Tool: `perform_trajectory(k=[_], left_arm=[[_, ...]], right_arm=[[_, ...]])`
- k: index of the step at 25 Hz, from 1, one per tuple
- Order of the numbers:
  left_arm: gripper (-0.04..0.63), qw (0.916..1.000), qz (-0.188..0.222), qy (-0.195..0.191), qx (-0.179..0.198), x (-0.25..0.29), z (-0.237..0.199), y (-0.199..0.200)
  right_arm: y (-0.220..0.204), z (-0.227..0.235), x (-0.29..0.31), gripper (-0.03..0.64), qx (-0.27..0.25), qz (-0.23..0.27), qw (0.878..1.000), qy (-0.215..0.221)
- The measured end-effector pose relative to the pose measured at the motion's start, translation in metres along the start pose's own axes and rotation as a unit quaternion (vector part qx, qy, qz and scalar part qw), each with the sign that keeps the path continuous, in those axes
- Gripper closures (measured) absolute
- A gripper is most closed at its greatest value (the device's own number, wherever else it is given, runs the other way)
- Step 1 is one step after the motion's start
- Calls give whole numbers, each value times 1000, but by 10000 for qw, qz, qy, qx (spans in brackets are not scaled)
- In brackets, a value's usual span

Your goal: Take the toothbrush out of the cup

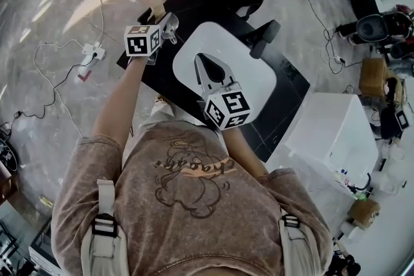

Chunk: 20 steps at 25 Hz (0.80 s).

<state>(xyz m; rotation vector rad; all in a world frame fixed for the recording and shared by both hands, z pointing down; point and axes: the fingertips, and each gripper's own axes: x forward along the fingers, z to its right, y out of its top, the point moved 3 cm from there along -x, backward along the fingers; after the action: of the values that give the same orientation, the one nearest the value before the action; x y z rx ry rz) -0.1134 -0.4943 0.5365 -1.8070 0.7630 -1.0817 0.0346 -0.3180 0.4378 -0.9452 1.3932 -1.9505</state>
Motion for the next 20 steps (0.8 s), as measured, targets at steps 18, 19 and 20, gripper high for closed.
perform_trajectory(k=[18,19,20], left_arm=[[529,9999,-9,-14,103,-4,5,-2],[532,9999,2,-18,108,-4,6,-2],[534,9999,18,-22,101,-5,7,-2]], right_arm=[[-5,4,-1,600,39,-54,10000,11],[-6,4,-2,599,38,-58,10000,15],[-6,4,-2,600,35,-60,10000,19]])
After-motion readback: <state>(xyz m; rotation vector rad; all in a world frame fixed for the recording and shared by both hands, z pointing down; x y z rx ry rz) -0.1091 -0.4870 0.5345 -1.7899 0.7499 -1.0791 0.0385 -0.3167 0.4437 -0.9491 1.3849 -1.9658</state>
